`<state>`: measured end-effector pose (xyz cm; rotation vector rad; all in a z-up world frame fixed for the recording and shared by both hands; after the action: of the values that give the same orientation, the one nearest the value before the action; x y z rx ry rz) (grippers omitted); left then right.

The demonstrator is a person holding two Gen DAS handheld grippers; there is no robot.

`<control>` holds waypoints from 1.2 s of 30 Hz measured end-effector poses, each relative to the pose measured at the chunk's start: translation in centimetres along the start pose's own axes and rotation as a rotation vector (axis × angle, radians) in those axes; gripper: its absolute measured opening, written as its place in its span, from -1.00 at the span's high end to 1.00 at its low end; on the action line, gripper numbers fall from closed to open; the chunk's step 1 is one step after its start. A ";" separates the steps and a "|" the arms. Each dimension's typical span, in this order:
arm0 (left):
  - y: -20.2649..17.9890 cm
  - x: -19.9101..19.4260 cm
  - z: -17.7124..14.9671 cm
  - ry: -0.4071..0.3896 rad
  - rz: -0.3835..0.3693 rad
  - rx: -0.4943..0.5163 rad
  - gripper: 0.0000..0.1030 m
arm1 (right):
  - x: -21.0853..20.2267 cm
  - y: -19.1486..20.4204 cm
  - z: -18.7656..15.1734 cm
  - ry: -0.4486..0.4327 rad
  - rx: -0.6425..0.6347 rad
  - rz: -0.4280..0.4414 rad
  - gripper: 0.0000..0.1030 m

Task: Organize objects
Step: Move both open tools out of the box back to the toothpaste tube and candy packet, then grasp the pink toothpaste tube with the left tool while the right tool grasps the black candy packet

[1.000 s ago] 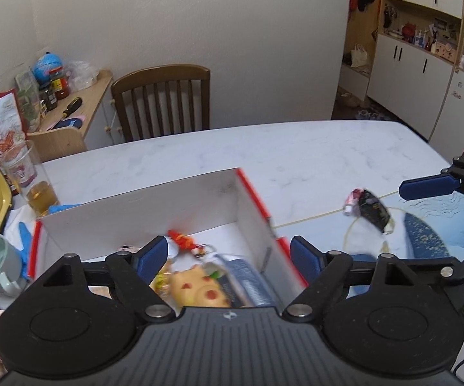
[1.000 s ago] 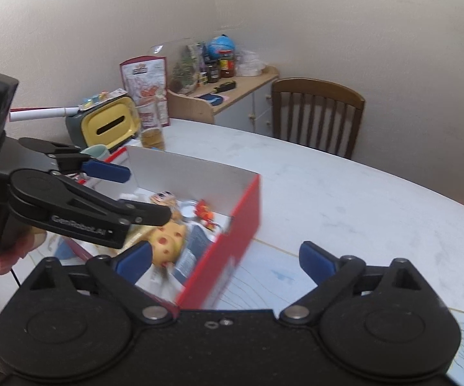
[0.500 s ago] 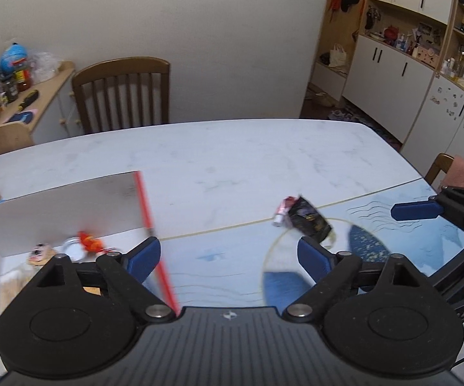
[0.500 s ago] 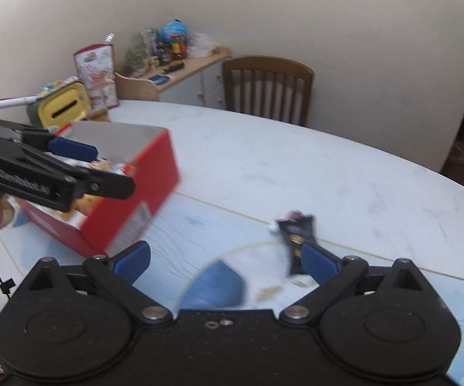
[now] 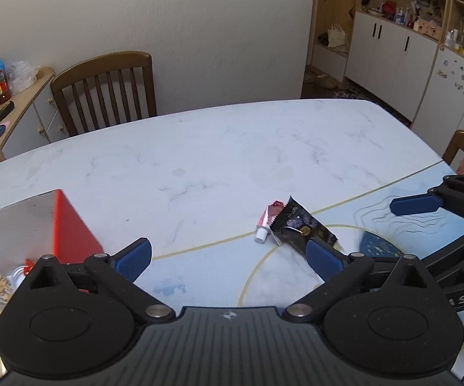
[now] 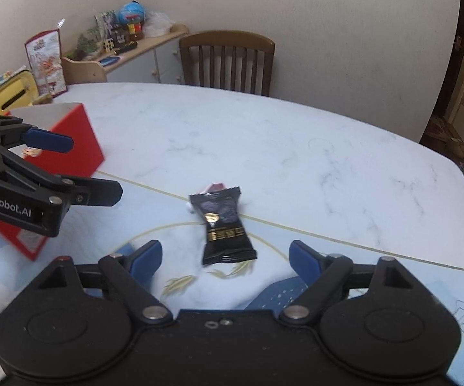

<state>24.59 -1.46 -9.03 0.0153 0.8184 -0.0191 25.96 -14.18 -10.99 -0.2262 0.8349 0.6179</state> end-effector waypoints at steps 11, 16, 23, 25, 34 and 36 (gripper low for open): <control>0.2 3.9 0.2 0.009 0.021 -0.007 -1.00 | 5.1 -0.9 0.1 0.050 -0.041 0.054 -0.18; 0.4 4.7 0.2 0.008 0.008 -0.016 -1.00 | 5.9 -0.6 0.3 0.044 -0.062 0.079 -0.05; 0.1 5.6 0.1 0.002 -0.009 0.016 -1.00 | 6.2 -1.3 0.3 0.040 -0.052 0.116 0.23; -0.1 5.9 0.0 0.002 -0.011 0.022 -1.00 | 6.1 -1.7 0.3 0.039 -0.046 0.127 0.29; -1.4 7.6 0.1 -0.002 -0.027 0.062 -0.99 | 5.2 -4.6 0.2 0.027 -0.013 0.086 0.43; -1.9 8.2 0.1 0.001 -0.042 0.083 -0.99 | 5.1 -5.5 0.0 0.033 -0.003 0.069 0.43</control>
<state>30.21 -3.49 -14.94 0.0770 0.8185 -0.0928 31.84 -16.47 -15.09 -0.2113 0.8768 0.6814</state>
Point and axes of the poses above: each gripper's, at about its wrist camera, not at the fingertips, and x roughly the way its jaws point, y to its left, z to its top, the point moved 3 cm from there along x, roughly the way its jaws point
